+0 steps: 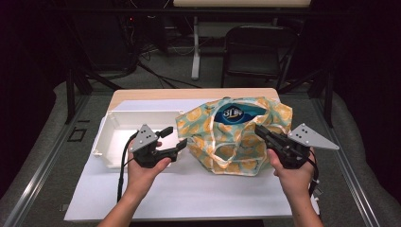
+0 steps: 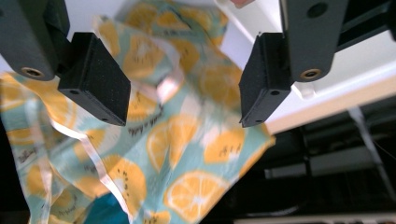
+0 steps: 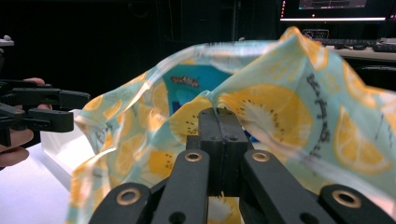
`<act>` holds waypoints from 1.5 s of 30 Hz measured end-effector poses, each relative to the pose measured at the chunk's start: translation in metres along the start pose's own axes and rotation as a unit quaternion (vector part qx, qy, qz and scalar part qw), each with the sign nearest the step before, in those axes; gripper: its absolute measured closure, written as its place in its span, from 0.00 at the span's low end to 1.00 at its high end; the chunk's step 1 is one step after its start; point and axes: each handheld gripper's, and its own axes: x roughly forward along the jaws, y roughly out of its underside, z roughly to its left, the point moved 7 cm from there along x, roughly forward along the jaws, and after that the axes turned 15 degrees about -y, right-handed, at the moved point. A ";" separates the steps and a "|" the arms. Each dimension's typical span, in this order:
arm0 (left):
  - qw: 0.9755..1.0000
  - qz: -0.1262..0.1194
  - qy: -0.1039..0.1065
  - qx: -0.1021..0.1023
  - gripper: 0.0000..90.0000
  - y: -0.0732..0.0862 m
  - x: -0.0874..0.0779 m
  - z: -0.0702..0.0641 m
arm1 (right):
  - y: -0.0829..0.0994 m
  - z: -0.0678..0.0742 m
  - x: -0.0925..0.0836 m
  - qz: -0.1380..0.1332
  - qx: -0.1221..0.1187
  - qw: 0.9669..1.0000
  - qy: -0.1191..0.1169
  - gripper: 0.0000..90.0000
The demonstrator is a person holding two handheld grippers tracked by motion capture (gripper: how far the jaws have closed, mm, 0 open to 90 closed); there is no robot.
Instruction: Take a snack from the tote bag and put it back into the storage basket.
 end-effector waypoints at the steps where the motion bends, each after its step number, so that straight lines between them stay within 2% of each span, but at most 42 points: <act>1: 1.000 -0.004 -0.006 0.010 0.35 -0.008 0.005 -0.004 | -0.003 -0.001 0.001 -0.002 -0.001 1.000 0.002 1.00; 3: 1.000 -0.001 -0.006 0.026 0.34 -0.014 0.012 -0.009 | -0.006 -0.002 0.002 -0.001 -0.003 1.000 0.002 1.00; 4: 1.000 -0.001 -0.006 0.026 0.32 -0.014 0.012 -0.009 | -0.008 -0.002 0.003 0.000 -0.004 1.000 0.001 1.00; 5: 0.999 0.009 -0.017 0.042 0.32 -0.015 0.020 -0.011 | -0.009 -0.002 0.004 -0.001 -0.006 1.000 0.001 1.00; 7: 0.998 0.021 -0.029 0.050 0.35 -0.014 0.028 -0.012 | -0.010 -0.003 0.004 -0.001 -0.005 1.000 0.002 1.00; 8: 0.997 0.024 -0.043 0.054 0.42 -0.013 0.031 -0.011 | -0.010 -0.003 0.004 0.000 -0.005 1.000 0.002 1.00; 9: 0.997 0.024 -0.043 0.054 0.50 -0.013 0.031 -0.011 | -0.010 -0.004 0.004 0.000 -0.005 1.000 0.003 1.00; 10: 0.997 0.025 -0.057 0.054 0.57 -0.013 0.034 -0.008 | -0.009 -0.005 0.003 0.000 -0.004 1.000 0.002 1.00; 13: 0.997 0.028 -0.050 0.050 0.82 -0.016 0.033 -0.006 | -0.009 -0.008 0.001 0.001 -0.009 1.000 0.006 1.00; 14: 0.998 0.030 -0.027 0.043 0.90 -0.021 0.032 -0.005 | -0.010 -0.009 0.000 0.005 -0.009 1.000 0.008 1.00; 15: 0.998 0.030 -0.027 0.043 0.97 -0.021 0.032 -0.005 | -0.011 -0.010 -0.001 0.003 -0.009 1.000 0.007 1.00; 16: 0.999 0.030 -0.006 0.037 1.00 -0.026 0.031 -0.005 | -0.012 -0.012 -0.002 0.002 -0.011 1.000 0.011 1.00; 17: 0.999 0.028 -0.003 0.036 1.00 -0.030 0.030 -0.003 | -0.014 -0.013 -0.002 0.004 -0.013 1.000 0.013 1.00; 19: 0.999 0.023 0.008 0.021 1.00 -0.038 0.030 0.000 | -0.019 -0.017 -0.003 0.001 -0.020 1.000 0.019 1.00; 21: 1.000 0.012 0.019 -0.013 1.00 -0.047 0.032 0.007 | -0.027 -0.022 -0.003 -0.005 -0.026 0.999 0.024 1.00; 22: 1.000 0.012 0.019 -0.013 1.00 -0.047 0.032 0.007 | -0.032 -0.025 -0.003 -0.004 -0.028 0.999 0.028 1.00; 23: 0.998 0.011 0.030 -0.050 1.00 -0.055 0.037 0.016 | -0.036 -0.029 -0.002 -0.007 -0.030 0.999 0.031 1.00; 24: 0.998 0.011 0.030 -0.050 1.00 -0.055 0.037 0.016 | -0.036 -0.029 -0.002 -0.007 -0.030 0.999 0.031 1.00; 25: 0.996 0.021 0.034 -0.077 1.00 -0.058 0.047 0.026 | -0.046 -0.039 0.001 -0.007 -0.031 0.999 0.038 1.00; 26: 0.995 0.026 0.038 -0.091 1.00 -0.059 0.052 0.030 | -0.050 -0.042 0.002 -0.006 -0.031 0.999 0.041 1.00; 27: 0.995 0.026 0.038 -0.091 1.00 -0.059 0.052 0.030 | -0.054 -0.047 0.005 -0.003 -0.033 0.998 0.045 1.00; 28: 0.991 0.047 0.036 -0.122 1.00 -0.056 0.064 0.039 | -0.057 -0.052 0.008 -0.001 -0.034 0.998 0.049 1.00; 29: 0.991 0.047 0.036 -0.122 1.00 -0.056 0.064 0.039 | -0.059 -0.058 0.011 0.005 -0.035 0.998 0.055 1.00; 30: 0.988 0.082 0.027 -0.132 1.00 -0.045 0.076 0.044 | -0.059 -0.067 0.013 0.020 -0.033 0.997 0.072 1.00; 31: 0.987 0.098 0.024 -0.128 1.00 -0.038 0.082 0.044 | -0.056 -0.077 0.015 0.029 -0.023 0.996 0.087 1.00; 33: 0.985 0.127 0.027 -0.114 1.00 -0.024 0.090 0.039 | -0.046 -0.094 0.017 0.032 0.014 0.995 0.095 1.00; 34: 0.985 0.127 0.027 -0.114 1.00 -0.024 0.090 0.039 | -0.040 -0.101 0.018 0.039 0.030 0.994 0.097 1.00; 35: 0.986 0.137 0.033 -0.093 1.00 -0.015 0.091 0.034 | -0.031 -0.106 0.019 0.045 0.045 0.994 0.092 1.00; 37: 0.987 0.125 0.036 -0.095 0.92 -0.013 0.088 0.032 | -0.021 -0.108 0.021 0.053 0.052 0.993 0.088 1.00; 39: 0.991 0.101 0.023 -0.085 0.78 -0.016 0.080 0.032 | -0.014 -0.106 0.022 0.062 0.048 0.993 0.083 1.00; 41: 0.993 0.083 0.017 -0.076 0.67 -0.021 0.072 0.032 | -0.010 -0.104 0.022 0.062 0.049 0.994 0.077 1.00; 42: 0.993 0.083 0.017 -0.076 0.63 -0.021 0.072 0.032 | -0.010 -0.103 0.022 0.061 0.048 0.994 0.077 1.00; 43: 0.996 0.055 0.017 -0.068 0.60 -0.028 0.062 0.030 | -0.009 -0.101 0.022 0.061 0.046 0.994 0.076 1.00; 44: 0.996 0.055 0.017 -0.068 0.57 -0.028 0.062 0.030 | -0.009 -0.100 0.023 0.061 0.043 0.994 0.076 1.00; 45: 0.998 0.027 0.026 -0.055 0.54 -0.034 0.051 0.026 | -0.009 -0.100 0.023 0.064 0.041 0.994 0.076 1.00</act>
